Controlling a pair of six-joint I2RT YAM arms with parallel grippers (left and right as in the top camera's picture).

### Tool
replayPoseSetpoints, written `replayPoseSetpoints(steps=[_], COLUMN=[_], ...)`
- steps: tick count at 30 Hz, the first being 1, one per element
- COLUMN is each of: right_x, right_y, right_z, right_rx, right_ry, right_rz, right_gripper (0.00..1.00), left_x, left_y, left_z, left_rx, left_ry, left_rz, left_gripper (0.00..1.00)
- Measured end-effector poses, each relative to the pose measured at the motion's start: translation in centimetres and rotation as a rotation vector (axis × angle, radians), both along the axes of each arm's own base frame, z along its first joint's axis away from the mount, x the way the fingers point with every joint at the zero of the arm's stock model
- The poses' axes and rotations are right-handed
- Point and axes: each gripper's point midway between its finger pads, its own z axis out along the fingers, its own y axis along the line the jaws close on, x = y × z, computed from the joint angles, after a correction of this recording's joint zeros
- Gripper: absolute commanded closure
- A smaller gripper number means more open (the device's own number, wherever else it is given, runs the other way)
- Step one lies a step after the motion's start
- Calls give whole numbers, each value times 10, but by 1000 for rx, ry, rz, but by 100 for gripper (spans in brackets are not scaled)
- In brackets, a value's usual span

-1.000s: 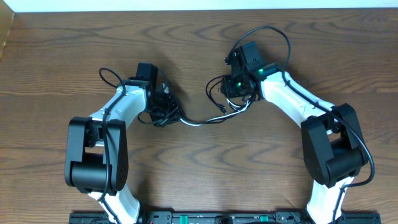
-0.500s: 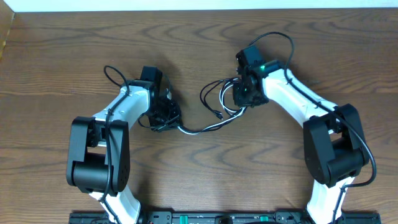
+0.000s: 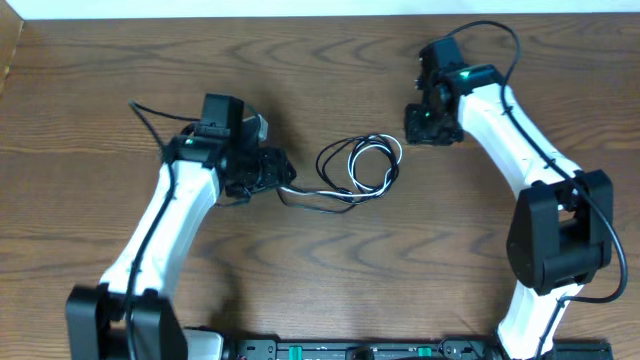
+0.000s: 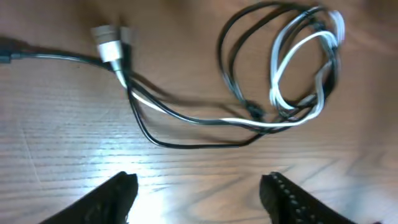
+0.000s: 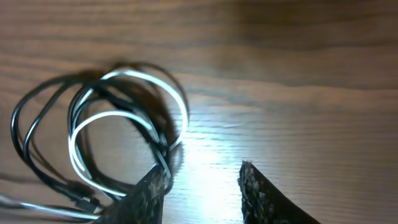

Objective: Untangle cables

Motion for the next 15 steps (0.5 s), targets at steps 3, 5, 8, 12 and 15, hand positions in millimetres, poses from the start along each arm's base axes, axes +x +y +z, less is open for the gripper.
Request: replayPoseSetpoints(steps=[3, 5, 8, 12, 15], right_x=[3, 3, 3, 5, 3], right_y=[-9, -14, -21, -32, -36], right_z=[0, 0, 0, 1, 0], right_rx=[13, 17, 25, 42, 47], right_ry=[4, 7, 16, 23, 34], right_rz=[-21, -32, -48, -73, -80], right_gripper=[62, 62, 64, 64, 64], left_x=[1, 3, 15, 40, 51], left_y=[-7, -16, -40, -94, -110], left_z=[6, 7, 15, 22, 1], left_rx=[-2, -3, -16, -66, -51], left_ry=[-34, -57, -152, -312, -250], left_rz=[-24, -54, -121, -236, -276], left_gripper=[30, 30, 30, 30, 30])
